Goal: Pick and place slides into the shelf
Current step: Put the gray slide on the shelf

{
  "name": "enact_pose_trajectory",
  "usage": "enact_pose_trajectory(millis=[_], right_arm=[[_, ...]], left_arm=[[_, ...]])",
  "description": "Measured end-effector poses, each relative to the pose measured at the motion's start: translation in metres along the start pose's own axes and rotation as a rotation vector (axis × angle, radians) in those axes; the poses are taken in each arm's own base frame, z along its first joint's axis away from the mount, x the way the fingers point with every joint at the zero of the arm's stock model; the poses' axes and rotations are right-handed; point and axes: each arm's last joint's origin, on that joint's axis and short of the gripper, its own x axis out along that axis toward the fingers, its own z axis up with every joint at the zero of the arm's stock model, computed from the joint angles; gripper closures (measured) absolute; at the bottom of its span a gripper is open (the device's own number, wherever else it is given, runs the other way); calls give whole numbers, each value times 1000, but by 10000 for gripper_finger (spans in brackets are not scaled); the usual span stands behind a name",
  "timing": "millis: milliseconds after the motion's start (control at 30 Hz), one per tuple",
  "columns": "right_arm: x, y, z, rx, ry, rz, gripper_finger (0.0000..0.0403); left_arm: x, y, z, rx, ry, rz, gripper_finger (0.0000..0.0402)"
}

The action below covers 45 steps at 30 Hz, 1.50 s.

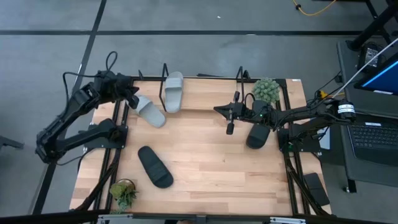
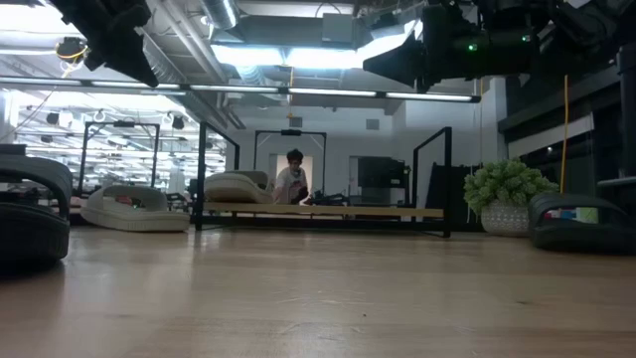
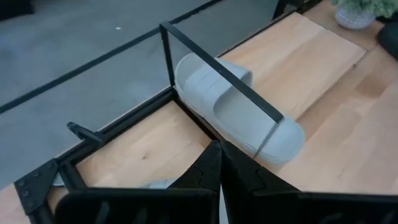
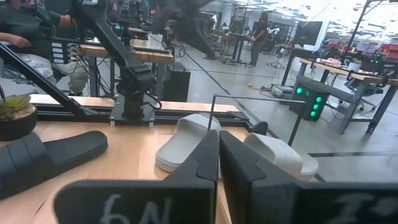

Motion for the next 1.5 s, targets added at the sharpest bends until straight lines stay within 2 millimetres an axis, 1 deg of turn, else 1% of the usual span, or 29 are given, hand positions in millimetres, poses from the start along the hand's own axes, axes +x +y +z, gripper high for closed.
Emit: enact_pose_trajectory(millis=[133, 300, 400, 533, 767, 900, 1100, 1367, 1500], right_arm=[[0, 0, 0, 3, 2, 1, 386], [0, 0, 0, 2, 3, 0, 386], [0, 0, 0, 0, 6, 1, 386], [0, 0, 0, -18, 6, 1, 386], [0, 0, 0, -24, 6, 1, 386], [0, 0, 0, -24, 7, 1, 386], [0, 0, -1, -24, 11, 2, 386], [0, 0, -1, -24, 14, 2, 386], [0, 0, -1, -24, 15, 2, 386]], left_arm=[[13, 13, 5, -27, 39, -36, 402], [22, 32, 19, -79, 68, -3, 402], [27, 40, 24, -116, 97, -76, 402], [36, 46, 20, -174, 169, -110, 402], [64, 53, 8, -227, 289, -126, 402], [73, 56, 3, -241, 326, -133, 402], [79, 53, -6, -227, 352, -128, 402], [80, 44, -7, -178, 392, -28, 402], [79, 38, -12, -155, 462, 39, 401]])
